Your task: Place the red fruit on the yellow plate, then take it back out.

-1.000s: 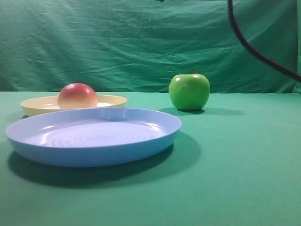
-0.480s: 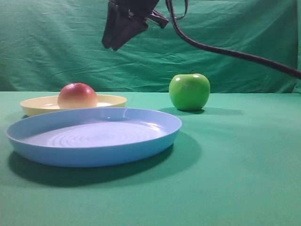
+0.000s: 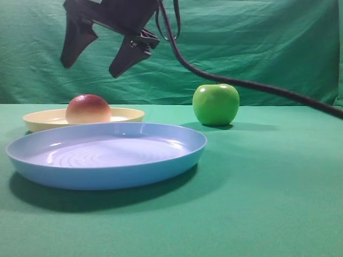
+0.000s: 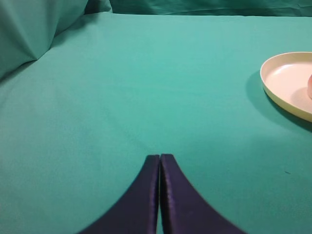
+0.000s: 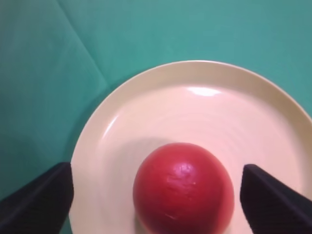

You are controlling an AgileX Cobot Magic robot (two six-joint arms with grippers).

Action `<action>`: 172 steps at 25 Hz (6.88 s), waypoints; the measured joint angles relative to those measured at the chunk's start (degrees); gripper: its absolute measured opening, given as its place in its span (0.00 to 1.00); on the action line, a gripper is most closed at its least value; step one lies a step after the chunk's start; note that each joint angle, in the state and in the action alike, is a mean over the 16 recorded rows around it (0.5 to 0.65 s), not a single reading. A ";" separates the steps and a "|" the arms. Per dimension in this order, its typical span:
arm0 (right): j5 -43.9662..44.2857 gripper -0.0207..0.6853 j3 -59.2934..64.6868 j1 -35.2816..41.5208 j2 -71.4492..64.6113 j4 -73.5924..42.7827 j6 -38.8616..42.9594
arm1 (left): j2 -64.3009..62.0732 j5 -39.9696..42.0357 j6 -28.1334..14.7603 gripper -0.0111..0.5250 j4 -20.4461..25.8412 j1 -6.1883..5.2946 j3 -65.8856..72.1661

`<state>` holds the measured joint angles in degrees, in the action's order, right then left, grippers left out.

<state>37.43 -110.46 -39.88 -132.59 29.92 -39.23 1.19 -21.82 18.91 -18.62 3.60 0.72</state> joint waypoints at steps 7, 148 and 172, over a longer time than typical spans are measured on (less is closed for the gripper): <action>-3.11 0.85 -0.05 -0.46 -2.90 -1.20 -0.11 | 0.00 0.00 0.00 0.02 0.00 0.00 0.00; 15.86 0.03 67.49 14.57 119.03 -28.18 35.47 | 0.00 0.00 0.00 0.02 0.00 0.00 0.00; -12.78 0.03 101.81 34.56 132.73 -32.82 40.77 | 0.00 0.00 0.00 0.02 0.00 0.00 0.00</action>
<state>24.65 -8.65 -5.32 0.14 -2.89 1.53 1.19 -21.82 18.91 -18.62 3.60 0.72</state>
